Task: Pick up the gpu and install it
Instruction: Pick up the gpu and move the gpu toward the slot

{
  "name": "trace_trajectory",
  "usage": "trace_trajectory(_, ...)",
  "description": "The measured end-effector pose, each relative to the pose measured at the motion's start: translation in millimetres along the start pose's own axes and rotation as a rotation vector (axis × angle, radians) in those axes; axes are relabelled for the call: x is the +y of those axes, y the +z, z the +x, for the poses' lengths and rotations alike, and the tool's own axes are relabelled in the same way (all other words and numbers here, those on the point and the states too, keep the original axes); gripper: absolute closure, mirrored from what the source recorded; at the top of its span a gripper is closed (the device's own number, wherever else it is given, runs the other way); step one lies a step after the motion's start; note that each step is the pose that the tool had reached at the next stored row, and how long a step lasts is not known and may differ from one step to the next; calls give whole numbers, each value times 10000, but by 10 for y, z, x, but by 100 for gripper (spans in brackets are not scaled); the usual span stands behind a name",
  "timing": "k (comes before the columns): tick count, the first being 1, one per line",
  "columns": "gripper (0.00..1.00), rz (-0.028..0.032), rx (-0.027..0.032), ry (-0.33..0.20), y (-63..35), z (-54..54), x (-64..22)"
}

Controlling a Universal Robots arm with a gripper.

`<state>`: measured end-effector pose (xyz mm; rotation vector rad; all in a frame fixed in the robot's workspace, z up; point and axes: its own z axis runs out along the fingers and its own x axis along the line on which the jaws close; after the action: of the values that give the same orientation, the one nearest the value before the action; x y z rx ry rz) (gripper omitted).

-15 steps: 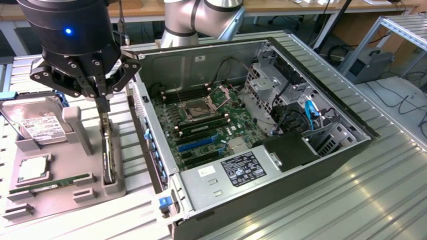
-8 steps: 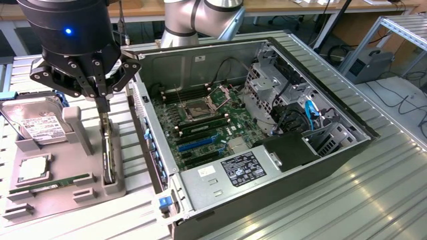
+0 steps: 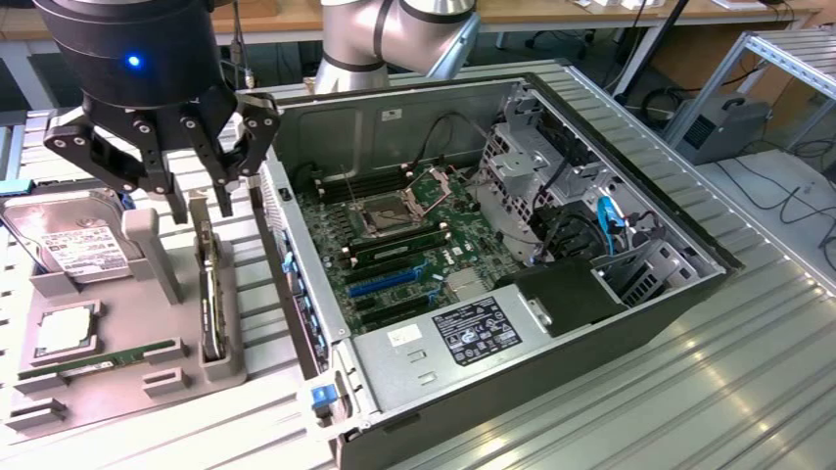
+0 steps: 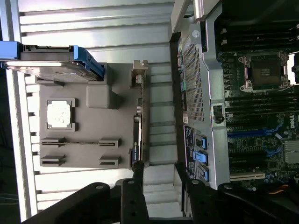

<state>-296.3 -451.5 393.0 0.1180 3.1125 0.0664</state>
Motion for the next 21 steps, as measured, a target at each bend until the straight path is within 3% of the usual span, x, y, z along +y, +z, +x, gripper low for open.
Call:
trace_trajectory(1, 64, 0, 0, 0, 0, 0, 0)
trace_trajectory(2, 58, 0, 0, 0, 0, 0, 0)
trace_trajectory(21, 58, 0, 0, 0, 31, 1, -1)
